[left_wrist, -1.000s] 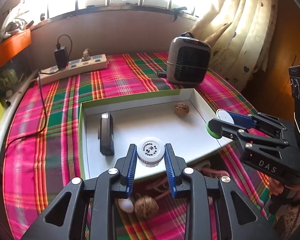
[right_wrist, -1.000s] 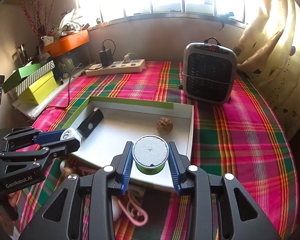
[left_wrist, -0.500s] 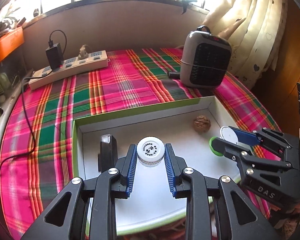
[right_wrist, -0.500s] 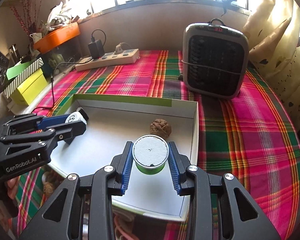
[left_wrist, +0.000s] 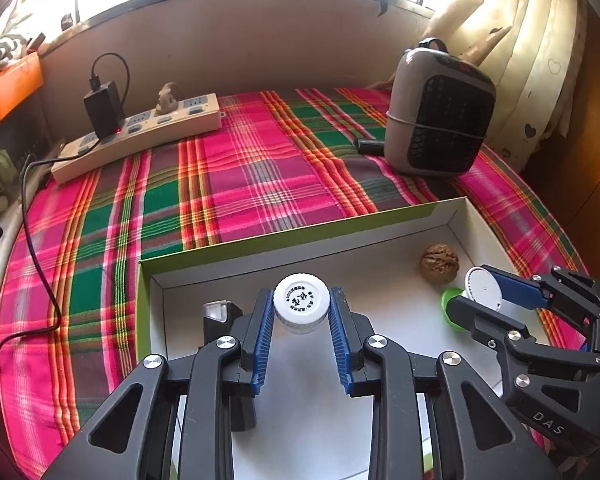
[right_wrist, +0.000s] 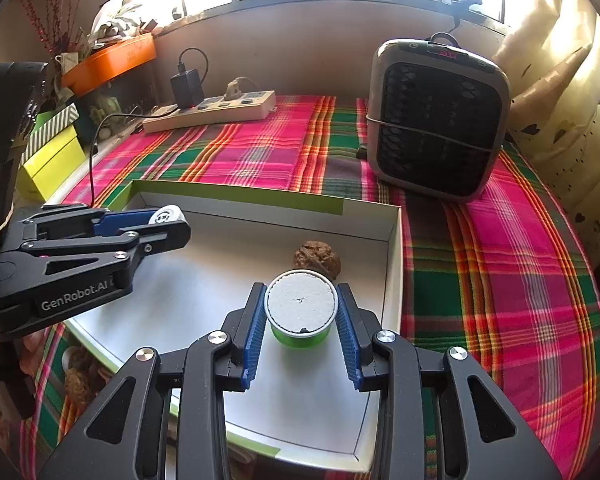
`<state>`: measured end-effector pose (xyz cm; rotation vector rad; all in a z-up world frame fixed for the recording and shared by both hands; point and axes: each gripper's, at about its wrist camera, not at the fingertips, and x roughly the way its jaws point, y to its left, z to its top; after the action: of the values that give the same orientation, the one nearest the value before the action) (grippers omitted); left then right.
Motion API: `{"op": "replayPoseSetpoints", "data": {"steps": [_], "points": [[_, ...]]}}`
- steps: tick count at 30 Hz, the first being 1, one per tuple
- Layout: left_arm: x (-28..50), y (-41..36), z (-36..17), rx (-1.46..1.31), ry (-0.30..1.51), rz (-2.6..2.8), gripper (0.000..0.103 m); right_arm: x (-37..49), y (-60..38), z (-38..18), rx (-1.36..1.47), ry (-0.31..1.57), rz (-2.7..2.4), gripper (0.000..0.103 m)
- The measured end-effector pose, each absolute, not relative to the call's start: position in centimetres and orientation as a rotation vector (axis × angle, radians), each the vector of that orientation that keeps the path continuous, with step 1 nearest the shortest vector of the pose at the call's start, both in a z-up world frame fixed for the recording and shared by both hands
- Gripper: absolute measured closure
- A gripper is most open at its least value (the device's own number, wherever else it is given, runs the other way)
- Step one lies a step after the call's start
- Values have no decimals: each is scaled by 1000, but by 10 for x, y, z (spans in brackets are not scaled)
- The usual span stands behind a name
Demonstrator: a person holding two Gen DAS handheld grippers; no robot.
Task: Organize objects
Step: 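Carry the jar and spool into the white box and open both tools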
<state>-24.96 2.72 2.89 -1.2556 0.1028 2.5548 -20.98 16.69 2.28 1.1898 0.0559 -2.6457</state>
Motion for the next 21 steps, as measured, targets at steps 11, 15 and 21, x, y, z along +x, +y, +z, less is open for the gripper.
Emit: {"op": "replayPoseSetpoints", "data": {"steps": [11, 15, 21], "points": [[-255, 29, 20, -1277, 117, 2553, 77, -213, 166, 19, 1197, 71, -2650, 68], [-255, 29, 19, -1279, 118, 2554, 77, -214, 166, 19, 1192, 79, -2655, 68], [-256, 29, 19, -1280, 112, 2550, 77, -215, 165, 19, 1190, 77, -2656, 67]]}}
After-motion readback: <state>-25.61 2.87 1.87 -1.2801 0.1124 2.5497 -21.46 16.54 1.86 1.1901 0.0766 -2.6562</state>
